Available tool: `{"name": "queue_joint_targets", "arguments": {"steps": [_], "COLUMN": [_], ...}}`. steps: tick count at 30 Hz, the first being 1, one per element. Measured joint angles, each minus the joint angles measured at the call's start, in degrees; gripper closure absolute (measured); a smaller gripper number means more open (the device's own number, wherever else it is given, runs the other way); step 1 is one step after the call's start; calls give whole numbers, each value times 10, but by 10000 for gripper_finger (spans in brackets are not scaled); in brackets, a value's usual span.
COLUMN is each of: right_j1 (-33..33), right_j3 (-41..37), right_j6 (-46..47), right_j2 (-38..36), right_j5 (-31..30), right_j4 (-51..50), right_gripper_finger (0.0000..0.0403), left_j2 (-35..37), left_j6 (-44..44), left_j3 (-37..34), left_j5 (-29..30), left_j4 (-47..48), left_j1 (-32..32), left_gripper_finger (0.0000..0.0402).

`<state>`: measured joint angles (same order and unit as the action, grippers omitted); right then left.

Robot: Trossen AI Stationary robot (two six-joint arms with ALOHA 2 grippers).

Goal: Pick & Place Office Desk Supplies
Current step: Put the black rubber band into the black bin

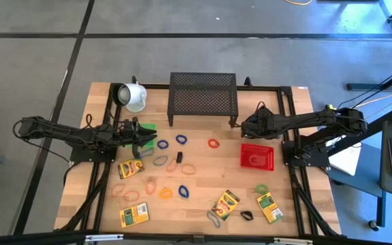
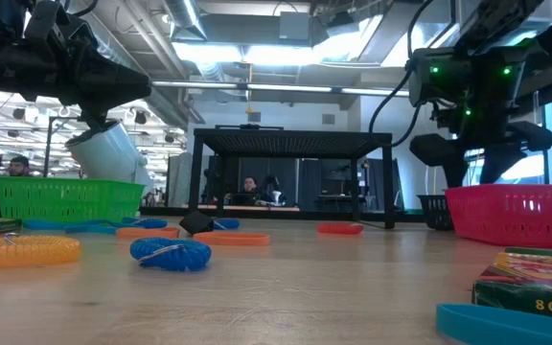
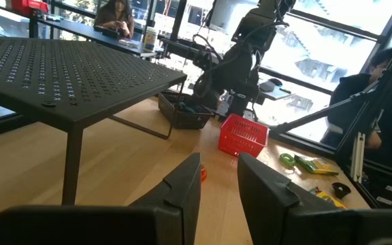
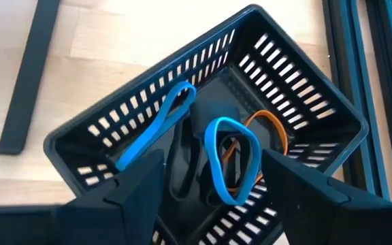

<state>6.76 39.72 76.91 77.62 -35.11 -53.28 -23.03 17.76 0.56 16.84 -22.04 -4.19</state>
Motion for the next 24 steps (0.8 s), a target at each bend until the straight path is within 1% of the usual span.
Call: {"name": "queue_joint_targets", "arguments": {"steps": [6,10,14,17,21,23,24], "right_j1": [0,-13,-45,-83,-144,-181,-201], "right_j3": [1,32,92,139,187,201,206], "right_j6": [4,-8,-46,-56,-55,-41,-28], "right_j2": [0,0,0,0,0,0,0], "right_j5": [3,23,85,144,248,286,294], "right_j4": [-1,-30,-64,-63,-44,-24,-12], "right_gripper_finger": [155,166,182,194,207,211,213], "left_j2": [0,0,0,0,0,0,0], "left_j6": [0,0,0,0,0,0,0], "left_j3": [0,0,0,0,0,0,0], "left_j5": [0,0,0,0,0,0,0], "left_j4": [0,0,0,0,0,0,0], "left_j1": [0,0,0,0,0,0,0], "left_gripper_finger": [311,311,311,311,311,311,311]}}
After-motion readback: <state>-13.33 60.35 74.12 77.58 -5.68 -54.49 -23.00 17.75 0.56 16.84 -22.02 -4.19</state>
